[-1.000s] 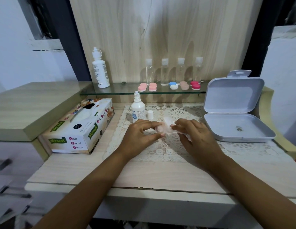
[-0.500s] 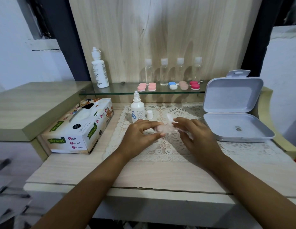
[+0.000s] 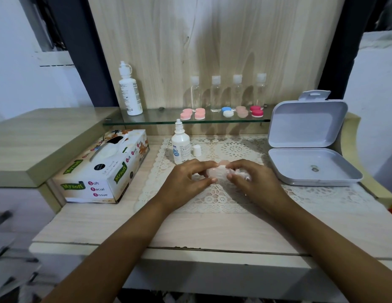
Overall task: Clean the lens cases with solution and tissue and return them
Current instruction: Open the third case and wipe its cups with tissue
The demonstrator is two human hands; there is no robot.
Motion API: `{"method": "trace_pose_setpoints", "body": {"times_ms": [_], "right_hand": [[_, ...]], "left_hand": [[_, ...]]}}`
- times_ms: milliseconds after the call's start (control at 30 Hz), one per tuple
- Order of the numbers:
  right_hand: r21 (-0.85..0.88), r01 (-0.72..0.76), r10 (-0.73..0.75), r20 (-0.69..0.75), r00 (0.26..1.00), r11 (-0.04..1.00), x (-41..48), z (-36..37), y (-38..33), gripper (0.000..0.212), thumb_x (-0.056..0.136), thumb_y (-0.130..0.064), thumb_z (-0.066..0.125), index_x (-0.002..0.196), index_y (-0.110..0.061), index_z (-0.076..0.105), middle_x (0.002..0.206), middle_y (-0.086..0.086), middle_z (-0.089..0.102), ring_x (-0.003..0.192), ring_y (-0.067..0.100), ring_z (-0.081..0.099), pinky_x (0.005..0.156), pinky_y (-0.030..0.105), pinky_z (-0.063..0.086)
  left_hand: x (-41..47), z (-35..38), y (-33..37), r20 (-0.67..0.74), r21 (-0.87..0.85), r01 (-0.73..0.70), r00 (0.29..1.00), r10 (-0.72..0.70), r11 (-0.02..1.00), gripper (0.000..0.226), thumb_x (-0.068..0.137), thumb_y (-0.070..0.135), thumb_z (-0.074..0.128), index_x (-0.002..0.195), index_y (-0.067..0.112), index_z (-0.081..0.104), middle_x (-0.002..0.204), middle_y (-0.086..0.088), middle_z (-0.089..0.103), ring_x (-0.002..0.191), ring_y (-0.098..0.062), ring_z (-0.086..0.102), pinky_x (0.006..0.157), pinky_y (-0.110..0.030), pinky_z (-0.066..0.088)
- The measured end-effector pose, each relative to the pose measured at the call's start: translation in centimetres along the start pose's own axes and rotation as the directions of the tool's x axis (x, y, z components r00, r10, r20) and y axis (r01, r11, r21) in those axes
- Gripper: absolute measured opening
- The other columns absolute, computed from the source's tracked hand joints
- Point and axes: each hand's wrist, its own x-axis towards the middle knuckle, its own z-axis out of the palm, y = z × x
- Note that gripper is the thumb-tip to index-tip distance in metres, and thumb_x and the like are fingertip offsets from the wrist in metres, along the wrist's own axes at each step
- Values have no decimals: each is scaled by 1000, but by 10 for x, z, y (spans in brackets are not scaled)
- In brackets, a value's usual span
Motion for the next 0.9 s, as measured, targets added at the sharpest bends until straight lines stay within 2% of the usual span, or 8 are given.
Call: {"method": "trace_pose_setpoints", "body": {"times_ms": [100, 233, 333, 433, 533, 667, 733, 900], "right_hand": [[-110, 86, -88, -18, 996, 990, -1, 1, 2, 14, 83, -10, 67, 97, -10, 66, 91, -9, 58, 84, 6, 51, 69, -1, 34], [-201, 204, -203, 26, 979, 958, -1, 4, 7, 15, 77, -5, 69, 92, -8, 65, 90, -4, 57, 80, 7, 51, 72, -3, 31], [-224, 211, -205, 50, 977, 951, 0, 3, 7, 16, 77, -7, 70, 93, -7, 66, 93, 1, 60, 81, 7, 50, 73, -5, 30], [-218, 192, -184, 60, 981, 957, 0, 5, 8, 22, 79, -11, 65, 100, -7, 63, 97, 1, 56, 87, 7, 50, 77, -4, 28], [-188, 126, -114, 73, 991, 974, -1, 7, 8, 36, 76, -16, 49, 111, -9, 57, 106, -5, 47, 96, 3, 44, 80, -4, 26], [-226, 117, -106, 62, 992, 967, 0, 5, 12, 40, 79, 9, 50, 117, -3, 55, 117, 8, 50, 100, 4, 41, 79, -8, 22], [-252, 109, -103, 36, 994, 962, 1, 4, 13, 38, 81, 11, 49, 116, -1, 57, 117, 11, 53, 100, 11, 47, 77, -7, 23], [-289, 76, -85, -17, 996, 954, 5, 3, 16, 31, 83, 6, 54, 111, -3, 63, 112, 12, 59, 103, 25, 56, 79, 11, 29]], "left_hand": [[0, 0, 5, 31, -43, 89, 996, -88, 995, 27, 81, 18, 71, 108, 16, 70, 86, 15, 63, 83, 6, 57, 72, -4, 37], [1, 1, 5, 25, -41, 152, 988, -151, 988, 21, 87, 17, 64, 107, 17, 69, 92, 17, 65, 87, 11, 58, 73, -3, 38], [0, 1, 4, 44, -3, 181, 983, -181, 983, 23, 87, 18, 64, 110, 17, 68, 92, 16, 63, 87, 13, 56, 73, 0, 36], [2, 0, 2, 61, 71, 195, 978, -200, 978, 30, 86, 21, 65, 116, 18, 65, 102, 9, 64, 89, 6, 56, 78, 0, 36], [3, 0, -2, 74, 171, 200, 974, -215, 965, 34, 86, 24, 66, 119, 18, 63, 109, 5, 64, 93, -1, 54, 83, -6, 38], [3, 1, -5, 101, 241, 197, 969, -226, 950, 34, 87, 26, 64, 120, 20, 62, 113, 5, 63, 101, -5, 54, 93, -24, 42], [3, 1, -6, 106, 250, 193, 969, -225, 949, 34, 87, 26, 63, 121, 20, 61, 113, 5, 63, 104, -8, 55, 96, -30, 43], [3, 3, -10, 120, 293, 175, 969, -217, 940, 41, 88, 28, 61, 127, 18, 56, 117, 1, 59, 111, -13, 52, 96, -28, 40]]}}
